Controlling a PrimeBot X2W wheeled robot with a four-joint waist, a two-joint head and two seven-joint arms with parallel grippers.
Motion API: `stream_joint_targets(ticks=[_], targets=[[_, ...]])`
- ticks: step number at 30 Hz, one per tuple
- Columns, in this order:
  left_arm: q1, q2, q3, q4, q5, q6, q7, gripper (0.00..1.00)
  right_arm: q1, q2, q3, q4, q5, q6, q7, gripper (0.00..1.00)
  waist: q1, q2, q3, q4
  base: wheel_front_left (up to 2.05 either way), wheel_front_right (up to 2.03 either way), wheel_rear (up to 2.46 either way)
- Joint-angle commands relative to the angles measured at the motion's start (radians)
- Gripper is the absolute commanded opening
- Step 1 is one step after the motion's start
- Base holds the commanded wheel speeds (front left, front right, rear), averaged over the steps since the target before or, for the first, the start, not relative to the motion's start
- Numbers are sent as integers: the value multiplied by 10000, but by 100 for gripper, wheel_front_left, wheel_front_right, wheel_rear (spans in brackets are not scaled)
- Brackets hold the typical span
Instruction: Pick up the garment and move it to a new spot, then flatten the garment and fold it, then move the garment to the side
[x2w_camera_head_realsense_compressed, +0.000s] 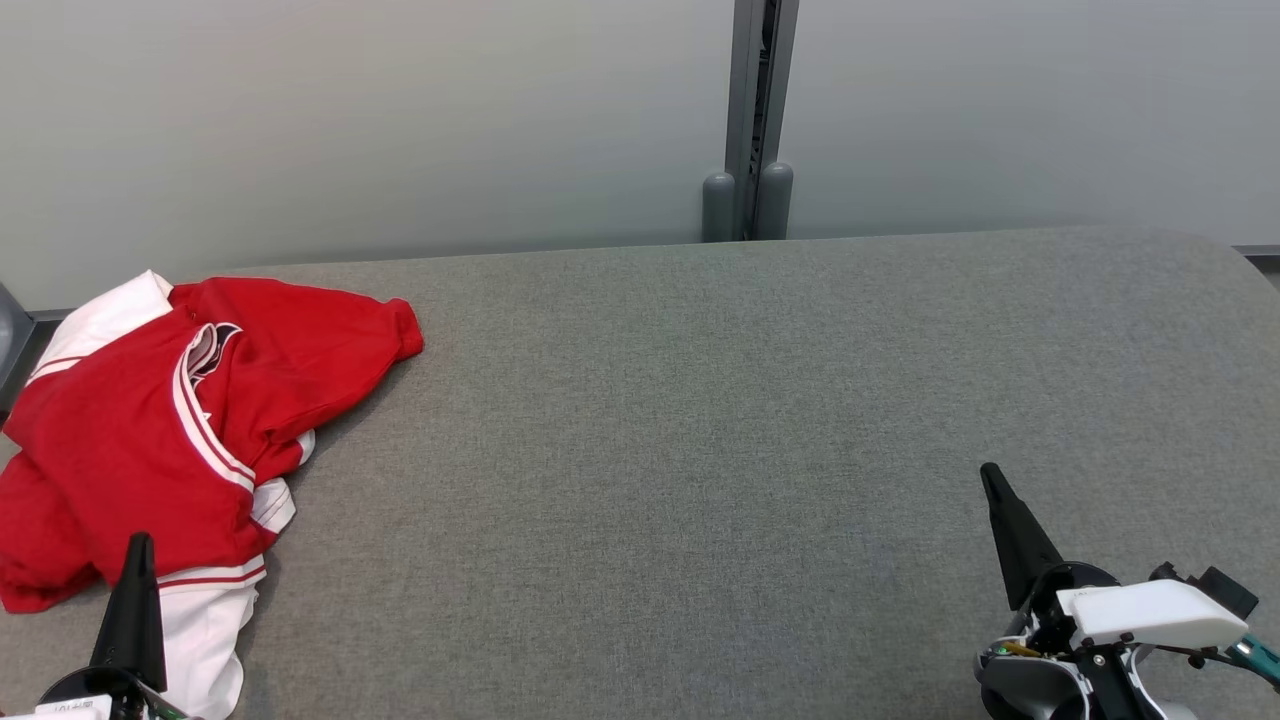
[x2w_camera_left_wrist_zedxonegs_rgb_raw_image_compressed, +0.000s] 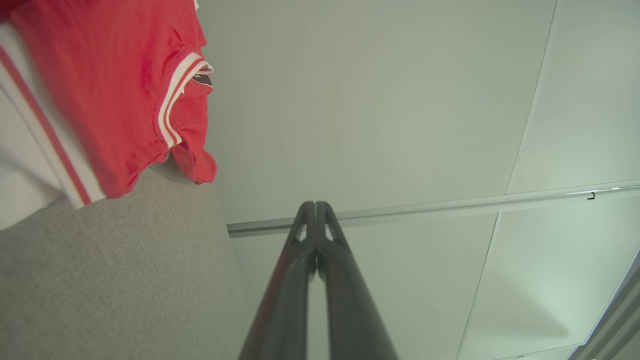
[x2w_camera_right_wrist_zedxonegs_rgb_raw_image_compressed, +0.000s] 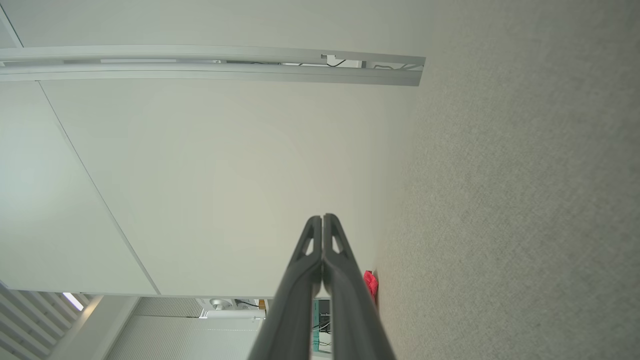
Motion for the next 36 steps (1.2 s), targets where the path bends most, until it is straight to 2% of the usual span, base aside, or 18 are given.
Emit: stream_joint_targets(ticks=[1, 36], targets=[[-135, 56, 32, -20, -88, -20, 16, 0, -76, -53, 5, -7, 31, 24, -22, 0, 0, 0, 0, 0, 0, 0, 0], [-135, 56, 32, -20, -88, -21, 16, 0, -76, -53, 2, -8, 31, 24, -23, 0, 0, 0, 0, 0, 0, 0, 0]])
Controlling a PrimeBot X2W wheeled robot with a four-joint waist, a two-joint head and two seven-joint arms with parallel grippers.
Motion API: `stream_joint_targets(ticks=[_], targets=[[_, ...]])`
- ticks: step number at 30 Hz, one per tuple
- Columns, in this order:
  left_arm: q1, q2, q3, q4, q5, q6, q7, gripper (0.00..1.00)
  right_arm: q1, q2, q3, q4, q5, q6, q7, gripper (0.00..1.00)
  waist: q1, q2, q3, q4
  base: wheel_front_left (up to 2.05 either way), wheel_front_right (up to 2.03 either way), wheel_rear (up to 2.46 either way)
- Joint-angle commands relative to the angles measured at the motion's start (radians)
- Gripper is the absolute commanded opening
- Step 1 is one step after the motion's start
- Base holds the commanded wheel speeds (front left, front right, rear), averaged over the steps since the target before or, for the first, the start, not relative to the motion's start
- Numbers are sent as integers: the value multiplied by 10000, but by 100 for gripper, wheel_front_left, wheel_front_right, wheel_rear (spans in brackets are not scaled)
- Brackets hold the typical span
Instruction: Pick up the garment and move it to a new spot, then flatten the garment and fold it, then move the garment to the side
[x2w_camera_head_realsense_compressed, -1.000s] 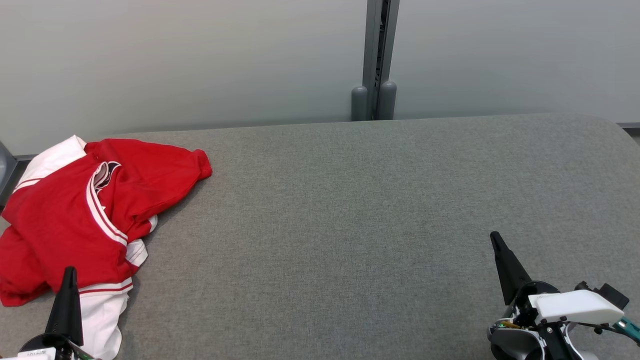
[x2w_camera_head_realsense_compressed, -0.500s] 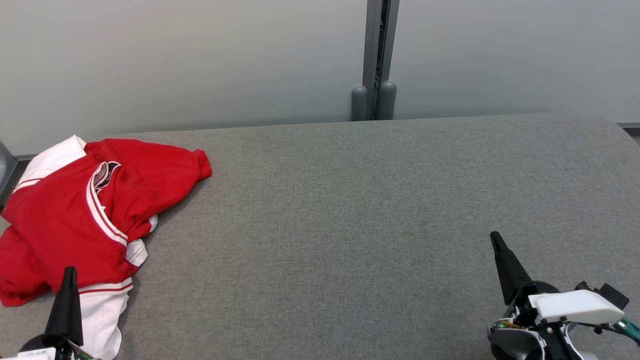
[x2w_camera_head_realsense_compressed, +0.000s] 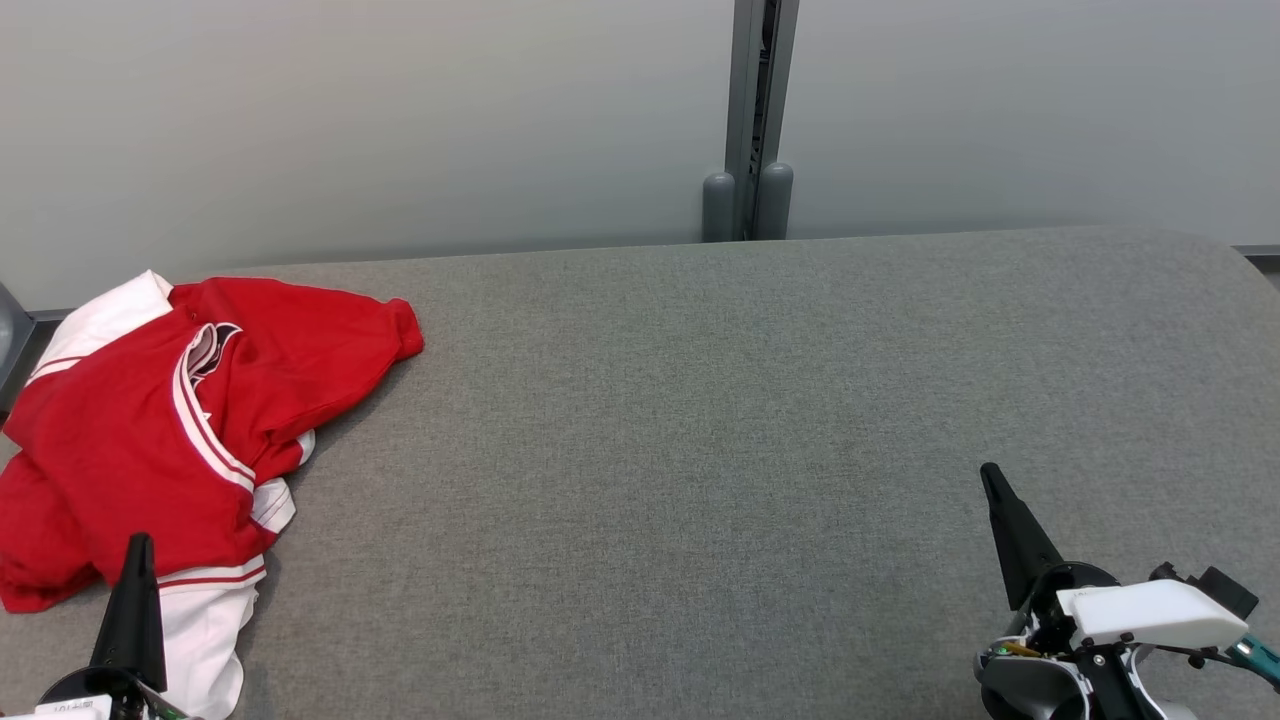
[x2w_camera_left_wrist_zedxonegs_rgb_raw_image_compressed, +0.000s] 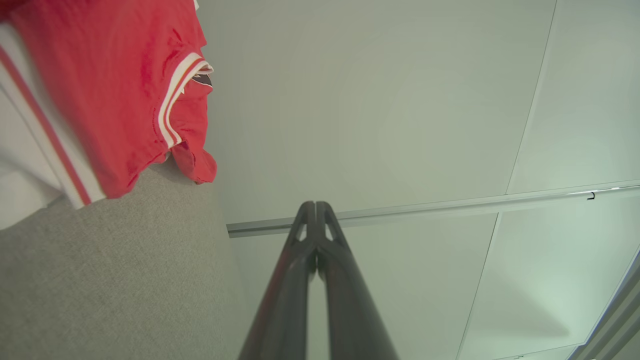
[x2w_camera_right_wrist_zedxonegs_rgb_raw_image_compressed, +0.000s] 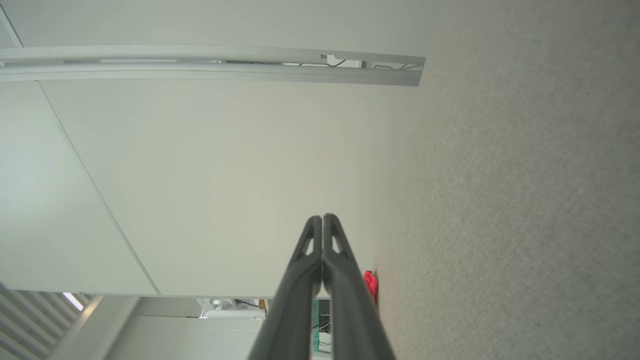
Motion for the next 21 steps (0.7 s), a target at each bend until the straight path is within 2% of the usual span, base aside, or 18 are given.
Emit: stream_joint_targets(ticks=[1, 21], targets=[[-135, 56, 32, -20, -88, -21, 16, 0, -76, -54, 7, -8, 31, 24, -23, 0, 0, 0, 0, 0, 0, 0, 0], [-136, 56, 32, -20, -88, -21, 16, 0, -76, -54, 7, -8, 31, 24, -23, 0, 0, 0, 0, 0, 0, 0, 0]])
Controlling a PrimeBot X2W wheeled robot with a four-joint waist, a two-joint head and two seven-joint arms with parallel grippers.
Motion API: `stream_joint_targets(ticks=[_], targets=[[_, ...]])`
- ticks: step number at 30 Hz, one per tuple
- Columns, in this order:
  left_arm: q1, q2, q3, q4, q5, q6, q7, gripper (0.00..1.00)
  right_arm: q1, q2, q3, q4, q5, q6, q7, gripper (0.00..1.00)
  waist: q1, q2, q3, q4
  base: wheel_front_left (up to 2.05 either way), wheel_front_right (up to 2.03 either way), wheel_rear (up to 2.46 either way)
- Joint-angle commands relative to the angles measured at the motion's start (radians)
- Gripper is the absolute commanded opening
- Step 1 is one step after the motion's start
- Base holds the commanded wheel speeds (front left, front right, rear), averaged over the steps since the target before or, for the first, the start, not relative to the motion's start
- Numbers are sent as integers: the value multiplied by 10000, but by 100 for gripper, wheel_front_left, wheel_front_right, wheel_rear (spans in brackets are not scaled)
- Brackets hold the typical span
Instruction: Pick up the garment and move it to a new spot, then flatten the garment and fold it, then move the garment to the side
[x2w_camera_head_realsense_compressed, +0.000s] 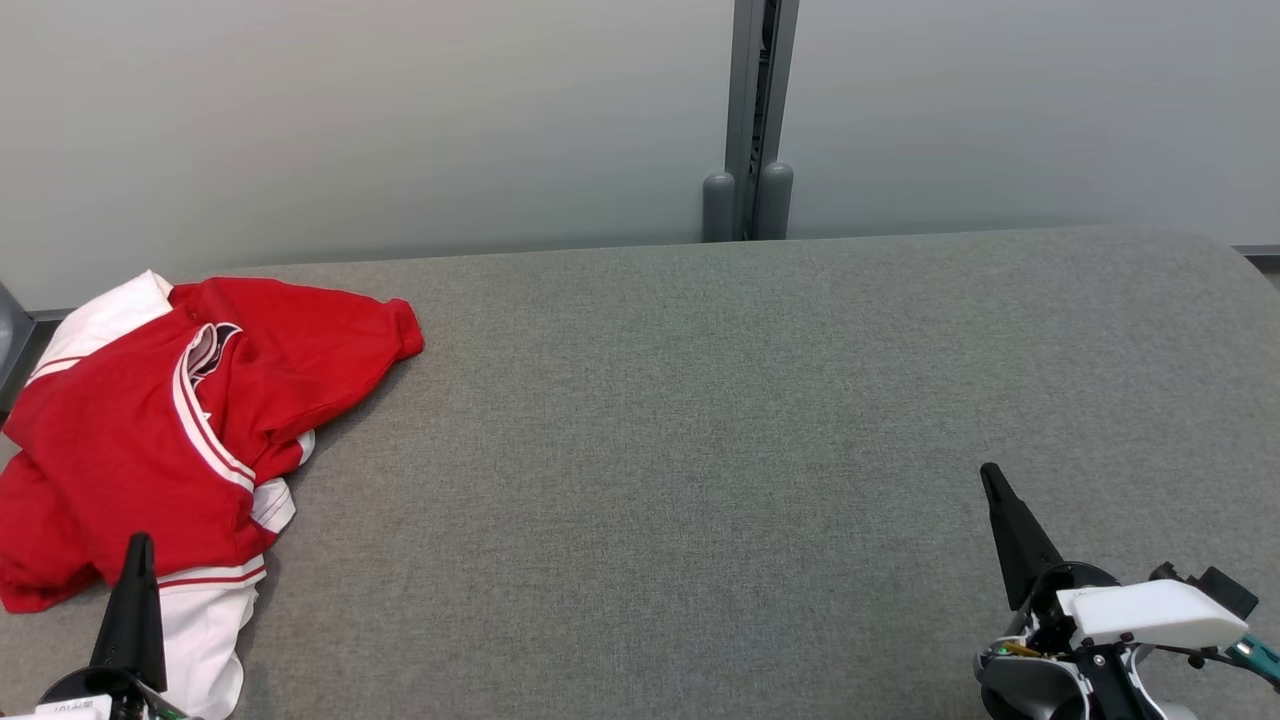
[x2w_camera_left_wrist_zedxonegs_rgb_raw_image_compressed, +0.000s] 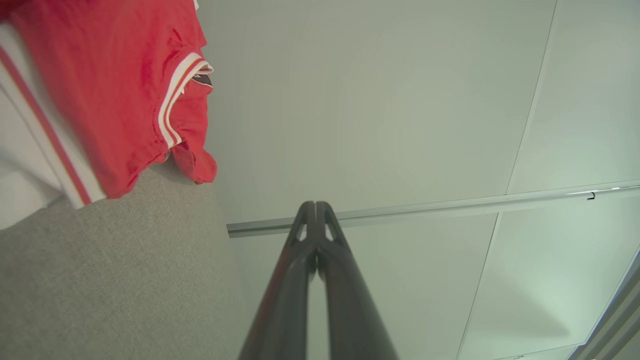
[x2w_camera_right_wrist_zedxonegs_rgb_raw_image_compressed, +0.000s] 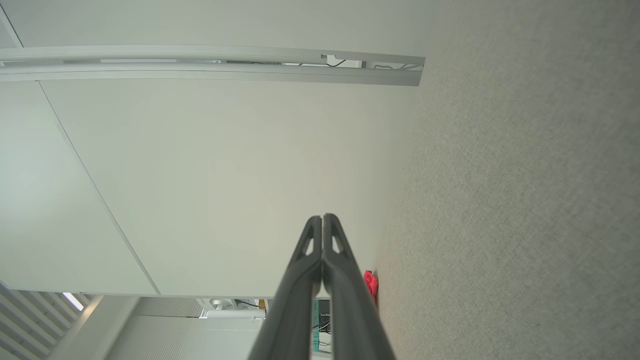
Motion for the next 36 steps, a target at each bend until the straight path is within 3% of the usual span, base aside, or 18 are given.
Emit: stream_joint_targets(ticks=[1, 18, 19, 21, 22, 23, 36], targets=[[-136, 56, 32, -20, -88, -21, 16, 0, -76, -54, 4, -8, 31, 24, -23, 0, 0, 0, 0, 0, 0, 0, 0], [-136, 56, 32, -20, -88, -21, 16, 0, -76, -54, 2, -8, 31, 25, -23, 0, 0, 0, 0, 0, 0, 0, 0], [-1, 0, -1, 0, -1, 0, -2, 100, -1, 0, -2, -2, 2, 0, -1, 100, 0, 0, 0, 0, 0, 0, 0], [48, -61, -28, 133, 1, 4, -14, 100, 96, 32, -1, 104, 9, -4, -2, 100, 0, 0, 1, 0, 0, 0, 0], [107, -116, -48, 227, 0, 4, -18, 0, 190, 57, 1, 177, 11, -6, -4, 0, 0, 0, 1, 0, 0, 0, 0], [190, -181, -69, 323, 1, 4, -20, 100, 297, 80, 3, 272, 11, -9, -4, 100, 0, 0, 2, 0, 0, 0, 0], [-68, -220, -634, 270, -9, 1, -759, 100, 430, 79, -57, -298, 530, -25, -350, 100, 0, 0, 13, 1, 0, 0, 0]])
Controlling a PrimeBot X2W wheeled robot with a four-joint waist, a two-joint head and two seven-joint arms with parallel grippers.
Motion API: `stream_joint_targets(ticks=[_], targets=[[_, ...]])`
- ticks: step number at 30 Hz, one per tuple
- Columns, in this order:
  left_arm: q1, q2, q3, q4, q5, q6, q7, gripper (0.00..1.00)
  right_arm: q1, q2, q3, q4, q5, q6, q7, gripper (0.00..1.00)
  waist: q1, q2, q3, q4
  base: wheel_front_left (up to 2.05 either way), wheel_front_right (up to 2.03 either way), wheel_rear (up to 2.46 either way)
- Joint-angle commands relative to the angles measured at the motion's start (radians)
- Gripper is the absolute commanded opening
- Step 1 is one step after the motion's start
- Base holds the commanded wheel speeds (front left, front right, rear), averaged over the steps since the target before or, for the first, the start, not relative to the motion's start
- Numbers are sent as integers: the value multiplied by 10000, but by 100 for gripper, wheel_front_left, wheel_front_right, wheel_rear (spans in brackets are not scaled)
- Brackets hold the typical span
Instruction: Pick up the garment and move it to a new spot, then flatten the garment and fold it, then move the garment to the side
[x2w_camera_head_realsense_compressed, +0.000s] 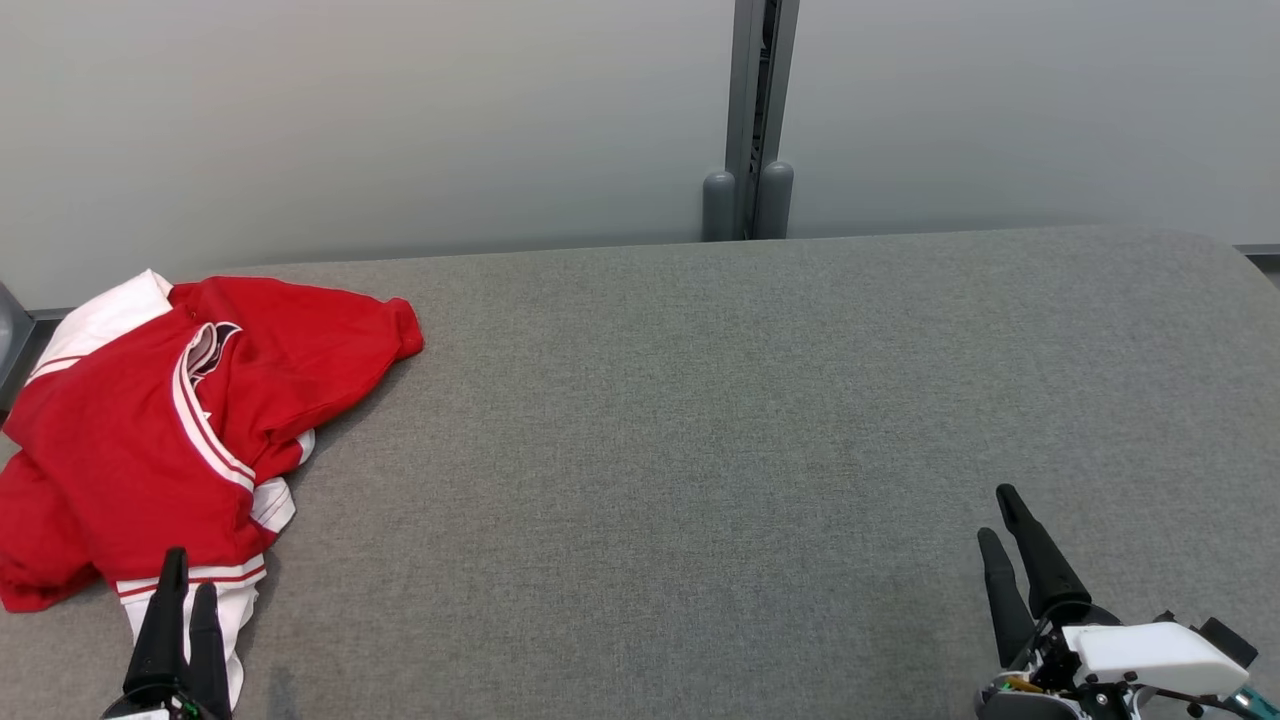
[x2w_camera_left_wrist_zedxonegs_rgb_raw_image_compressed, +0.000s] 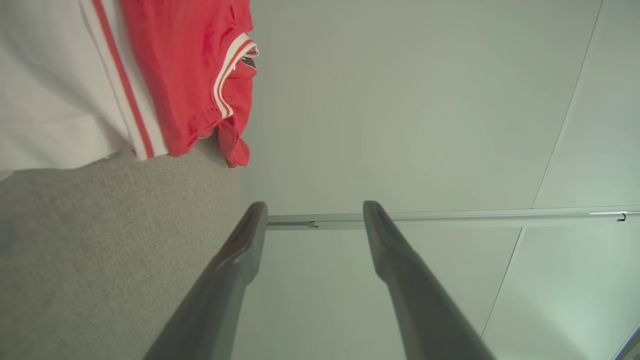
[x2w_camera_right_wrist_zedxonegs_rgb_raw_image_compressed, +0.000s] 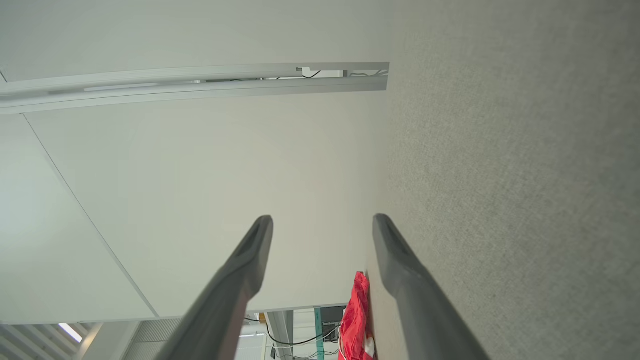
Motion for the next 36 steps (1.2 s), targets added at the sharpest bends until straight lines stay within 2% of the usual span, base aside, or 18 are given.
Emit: stream_joint_targets(ticks=[1, 14, 22, 34, 36], targets=[[-365, 114, -110, -248, 35, -9, -124, 100, -198, -44, -19, -324, 93, 12, -106, 100, 0, 0, 2, -2, 0, 0, 0], [-661, 164, -437, -469, 1095, -12, -783, 100, -286, -67, 84, -1005, -626, 20, -539, 100, 0, 0, 28, -22, 0, 0, 0], [-835, 194, -643, -545, 2109, -13, -1175, 100, -344, -134, 194, -1281, -1655, 26, -793, 100, 0, 0, 36, -36, 0, 0, 0], [-1022, 235, -978, -645, 5050, -16, -1706, 100, -407, -199, 35, -1430, -4409, 33, -1095, 100, 0, 0, 67, -64, 0, 0, 0], [-1061, 244, -1050, -630, 5829, -17, -1830, 100, -425, -185, 13, -1473, -5080, 35, -1176, 100, 0, 0, 88, -73, 0, 0, 0]])
